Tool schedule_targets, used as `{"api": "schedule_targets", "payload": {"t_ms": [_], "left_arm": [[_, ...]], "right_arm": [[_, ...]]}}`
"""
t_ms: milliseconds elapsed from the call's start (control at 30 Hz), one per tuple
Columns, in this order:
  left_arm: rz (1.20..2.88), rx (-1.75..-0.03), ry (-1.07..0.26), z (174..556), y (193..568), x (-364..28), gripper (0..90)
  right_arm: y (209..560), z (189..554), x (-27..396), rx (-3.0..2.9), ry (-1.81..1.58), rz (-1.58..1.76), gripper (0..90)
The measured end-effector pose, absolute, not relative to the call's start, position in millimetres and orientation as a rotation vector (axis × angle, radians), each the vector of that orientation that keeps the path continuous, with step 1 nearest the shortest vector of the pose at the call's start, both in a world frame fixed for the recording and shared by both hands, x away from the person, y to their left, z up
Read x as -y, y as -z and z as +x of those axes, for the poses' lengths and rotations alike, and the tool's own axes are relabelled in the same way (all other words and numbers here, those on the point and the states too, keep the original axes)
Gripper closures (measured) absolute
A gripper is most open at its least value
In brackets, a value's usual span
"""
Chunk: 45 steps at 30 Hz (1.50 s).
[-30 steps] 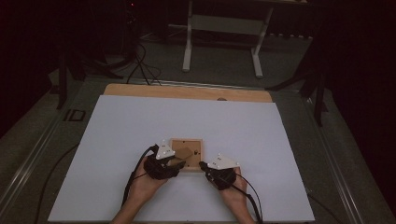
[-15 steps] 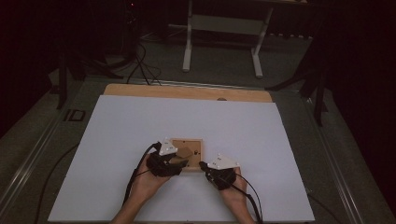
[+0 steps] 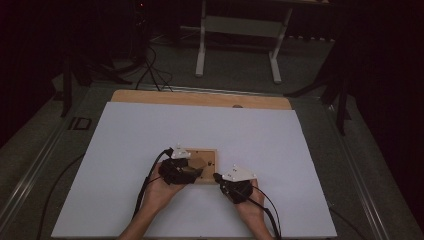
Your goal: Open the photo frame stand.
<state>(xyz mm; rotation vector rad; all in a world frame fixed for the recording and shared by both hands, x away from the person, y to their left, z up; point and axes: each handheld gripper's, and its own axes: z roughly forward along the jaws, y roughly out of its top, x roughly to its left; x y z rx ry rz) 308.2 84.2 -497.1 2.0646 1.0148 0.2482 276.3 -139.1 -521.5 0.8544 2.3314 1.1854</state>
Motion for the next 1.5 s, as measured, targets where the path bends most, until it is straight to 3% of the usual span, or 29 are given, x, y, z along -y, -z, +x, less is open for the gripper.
{"api": "schedule_targets", "payload": {"t_ms": [433,900,1133,1500], "left_arm": [[1.994,-1.094,-0.149,320.3,496.5,-88.2,46.2],[2.027,-1.128,-0.086,323.4,502.2,-86.8,41.4],[2.005,-1.160,-0.050,326.2,502.2,-89.2,49.9],[2.011,-1.164,-0.052,327.3,499.9,-87.7,50.0]], "right_arm": [[521.7,276.8,139.3,-2.331,-1.189,0.851,89.9],[521.7,276.6,139.3,-2.332,-1.189,0.853,89.9],[521.7,276.6,139.3,-2.332,-1.190,0.854,89.8],[521.8,276.8,139.3,-2.331,-1.191,0.853,89.6]]}}
